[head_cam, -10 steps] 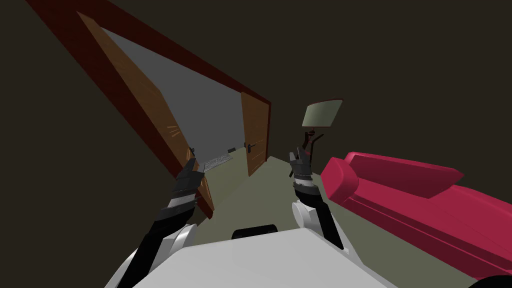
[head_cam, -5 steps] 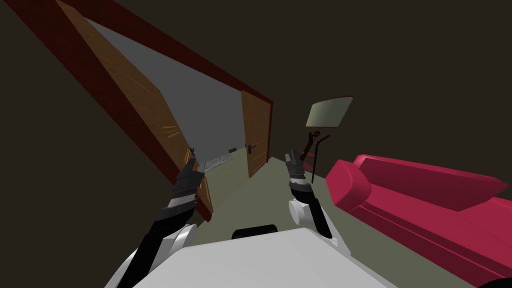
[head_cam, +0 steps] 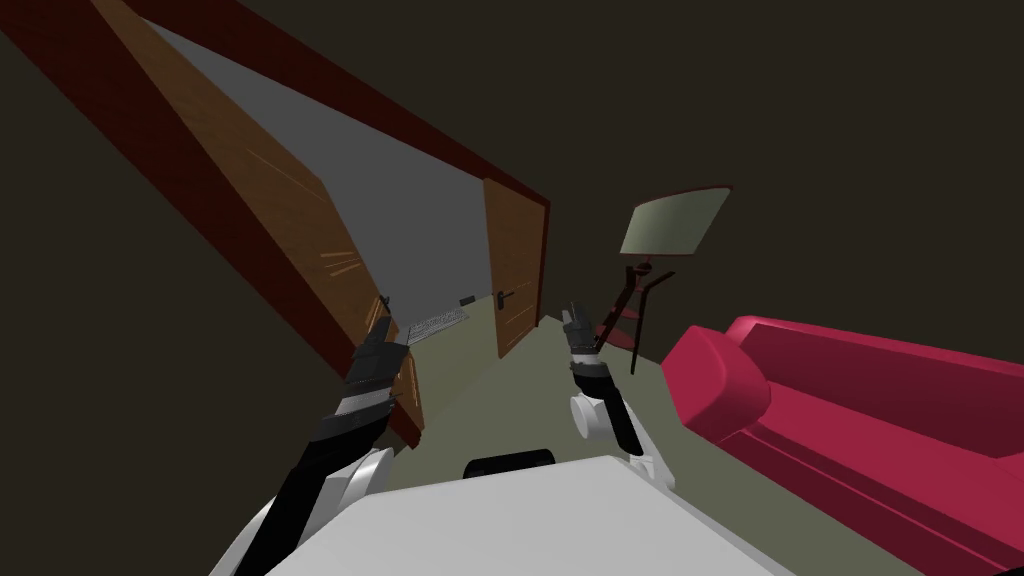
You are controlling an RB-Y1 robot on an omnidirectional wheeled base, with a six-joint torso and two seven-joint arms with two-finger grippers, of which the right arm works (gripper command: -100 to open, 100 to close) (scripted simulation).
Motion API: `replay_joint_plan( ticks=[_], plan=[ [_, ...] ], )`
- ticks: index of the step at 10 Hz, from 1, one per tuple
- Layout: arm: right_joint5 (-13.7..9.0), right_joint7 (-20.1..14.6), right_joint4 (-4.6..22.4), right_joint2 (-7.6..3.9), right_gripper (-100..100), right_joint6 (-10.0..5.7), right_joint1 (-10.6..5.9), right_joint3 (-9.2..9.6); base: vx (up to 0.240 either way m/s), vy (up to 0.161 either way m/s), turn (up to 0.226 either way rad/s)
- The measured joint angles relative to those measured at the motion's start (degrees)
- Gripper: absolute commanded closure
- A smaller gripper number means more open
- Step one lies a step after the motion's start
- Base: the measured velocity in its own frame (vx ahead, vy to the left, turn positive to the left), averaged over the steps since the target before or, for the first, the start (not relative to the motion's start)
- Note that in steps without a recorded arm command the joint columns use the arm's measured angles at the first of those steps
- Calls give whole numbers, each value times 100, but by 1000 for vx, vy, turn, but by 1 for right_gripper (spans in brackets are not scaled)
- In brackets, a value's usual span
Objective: Push the door open
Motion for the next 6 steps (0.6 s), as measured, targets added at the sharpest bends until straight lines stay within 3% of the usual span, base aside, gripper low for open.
replay_joint_plan(
  ticks=[6],
  plan=[
    [-38,-150,955,-151,-100,-20,-549,62,93,-65,69]
  ],
)
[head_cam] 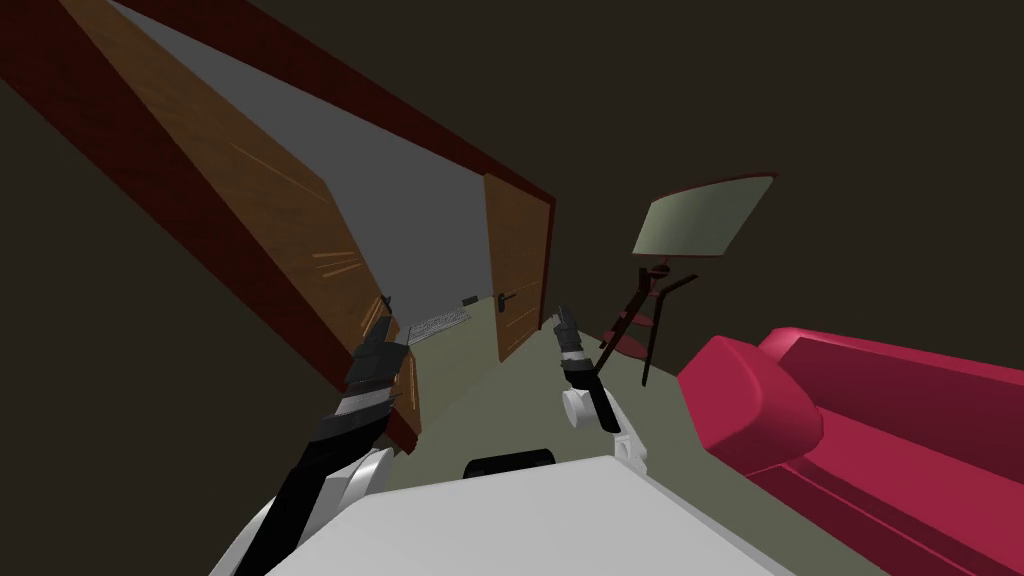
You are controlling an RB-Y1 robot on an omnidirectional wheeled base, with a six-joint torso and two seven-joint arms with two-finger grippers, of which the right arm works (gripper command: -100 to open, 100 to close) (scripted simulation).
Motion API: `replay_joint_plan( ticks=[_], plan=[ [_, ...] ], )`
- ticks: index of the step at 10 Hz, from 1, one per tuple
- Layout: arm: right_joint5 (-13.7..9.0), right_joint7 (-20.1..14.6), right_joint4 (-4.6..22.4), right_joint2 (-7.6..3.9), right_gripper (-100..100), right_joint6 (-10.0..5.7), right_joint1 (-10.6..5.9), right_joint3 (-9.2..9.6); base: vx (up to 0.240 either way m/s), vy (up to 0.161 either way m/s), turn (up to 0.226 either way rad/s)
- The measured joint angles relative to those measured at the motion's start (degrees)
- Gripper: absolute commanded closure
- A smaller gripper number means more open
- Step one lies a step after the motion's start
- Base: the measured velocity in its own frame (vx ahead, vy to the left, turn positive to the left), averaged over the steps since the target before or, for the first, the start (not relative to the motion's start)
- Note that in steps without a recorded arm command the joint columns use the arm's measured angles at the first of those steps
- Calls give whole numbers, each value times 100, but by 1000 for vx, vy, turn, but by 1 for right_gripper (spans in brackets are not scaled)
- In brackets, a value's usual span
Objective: Push the door open
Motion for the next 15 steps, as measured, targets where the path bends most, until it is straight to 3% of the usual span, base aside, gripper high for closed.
replay_joint_plan(
  ticks=[8,11,15],
  plan=[
    [-26,-184,1128,-114,-100,48,-660,150,72,-62,68],
    [-25,-211,1461,-108,-100,49,-841,186,46,-38,41],
    [-48,-319,2149,-141,-100,40,-1270,242,77,-74,81]
  ],
)
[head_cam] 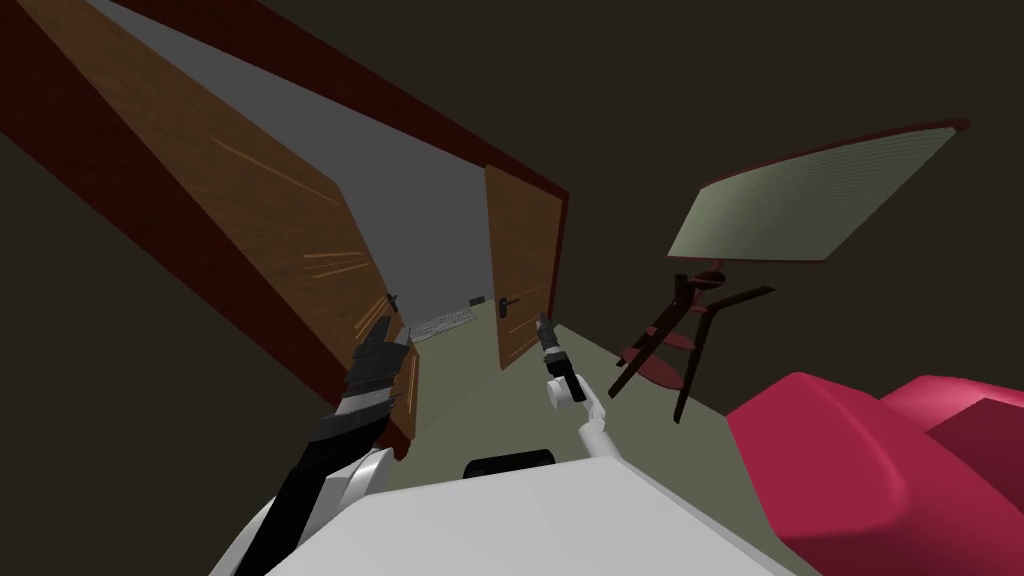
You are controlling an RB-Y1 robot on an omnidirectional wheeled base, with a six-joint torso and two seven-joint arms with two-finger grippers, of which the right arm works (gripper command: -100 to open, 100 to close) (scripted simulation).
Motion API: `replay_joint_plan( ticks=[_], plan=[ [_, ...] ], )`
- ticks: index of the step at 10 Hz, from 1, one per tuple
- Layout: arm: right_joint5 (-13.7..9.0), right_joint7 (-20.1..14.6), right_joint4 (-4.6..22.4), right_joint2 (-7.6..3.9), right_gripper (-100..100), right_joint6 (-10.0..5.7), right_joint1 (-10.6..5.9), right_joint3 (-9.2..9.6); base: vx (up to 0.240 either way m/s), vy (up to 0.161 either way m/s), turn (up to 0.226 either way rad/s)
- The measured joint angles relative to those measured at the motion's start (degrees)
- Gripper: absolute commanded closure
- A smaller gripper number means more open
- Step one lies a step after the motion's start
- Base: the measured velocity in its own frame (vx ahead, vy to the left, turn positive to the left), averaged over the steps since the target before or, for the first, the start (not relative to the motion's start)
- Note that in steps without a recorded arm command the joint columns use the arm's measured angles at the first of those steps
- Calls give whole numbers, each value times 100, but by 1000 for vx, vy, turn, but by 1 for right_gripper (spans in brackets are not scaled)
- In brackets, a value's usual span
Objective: Push the door open
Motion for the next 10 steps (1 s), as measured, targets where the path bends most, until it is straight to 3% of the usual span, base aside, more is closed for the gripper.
replay_joint_plan(
  ticks=[2,7,10],
  plan=[
    [-11,-42,245,-24,-100,4,-123,19,54,-59,66],
    [-36,-184,1250,-22,-100,-40,-699,117,82,-91,94],
    [-37,-229,1556,0,-100,56,-887,175,40,-50,36]
  ],
)
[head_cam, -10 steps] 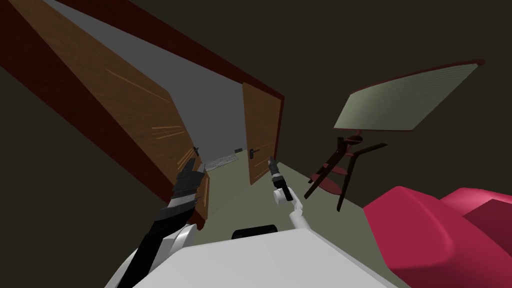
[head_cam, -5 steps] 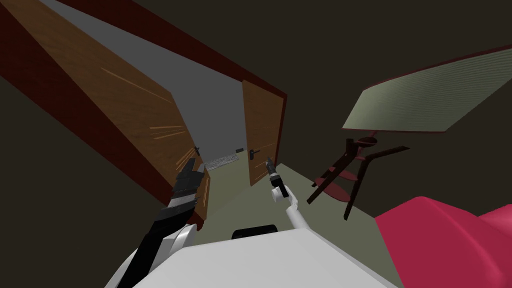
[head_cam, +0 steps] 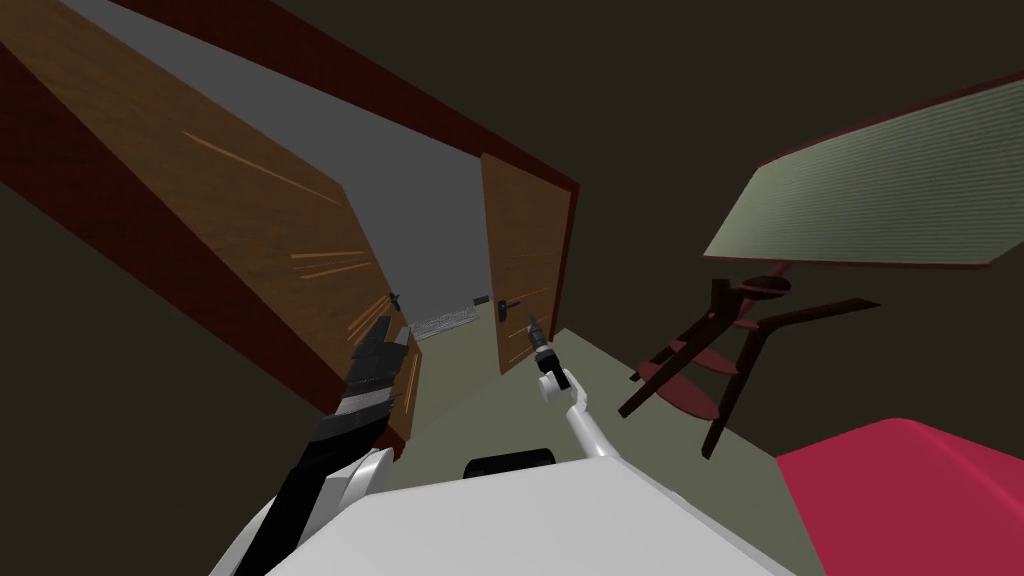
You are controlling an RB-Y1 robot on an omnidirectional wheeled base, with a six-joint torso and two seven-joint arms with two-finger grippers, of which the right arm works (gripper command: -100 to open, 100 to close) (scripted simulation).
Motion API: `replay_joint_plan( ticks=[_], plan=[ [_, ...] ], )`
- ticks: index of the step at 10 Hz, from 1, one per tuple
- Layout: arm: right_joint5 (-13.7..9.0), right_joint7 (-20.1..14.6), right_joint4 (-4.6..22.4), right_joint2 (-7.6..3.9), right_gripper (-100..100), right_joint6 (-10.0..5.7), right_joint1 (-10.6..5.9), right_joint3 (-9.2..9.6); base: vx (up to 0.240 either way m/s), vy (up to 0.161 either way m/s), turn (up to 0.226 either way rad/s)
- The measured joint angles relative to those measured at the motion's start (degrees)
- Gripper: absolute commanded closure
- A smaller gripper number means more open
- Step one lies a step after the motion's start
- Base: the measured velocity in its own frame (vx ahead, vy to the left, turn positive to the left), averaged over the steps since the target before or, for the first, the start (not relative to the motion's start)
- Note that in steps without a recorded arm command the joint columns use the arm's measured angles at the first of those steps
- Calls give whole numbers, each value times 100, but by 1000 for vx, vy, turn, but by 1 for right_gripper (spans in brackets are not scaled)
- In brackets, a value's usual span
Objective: Push the door open
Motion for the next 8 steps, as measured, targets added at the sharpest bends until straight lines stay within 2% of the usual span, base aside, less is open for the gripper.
replay_joint_plan(
  ticks=[2,5,8],
  plan=[
    [-12,-50,224,-19,-100,-30,-105,20,56,-61,66],
    [-19,-104,830,48,-100,-94,-465,66,70,-93,88],
    [-29,-175,1340,97,-100,-28,-764,123,85,-85,84]
  ],
)
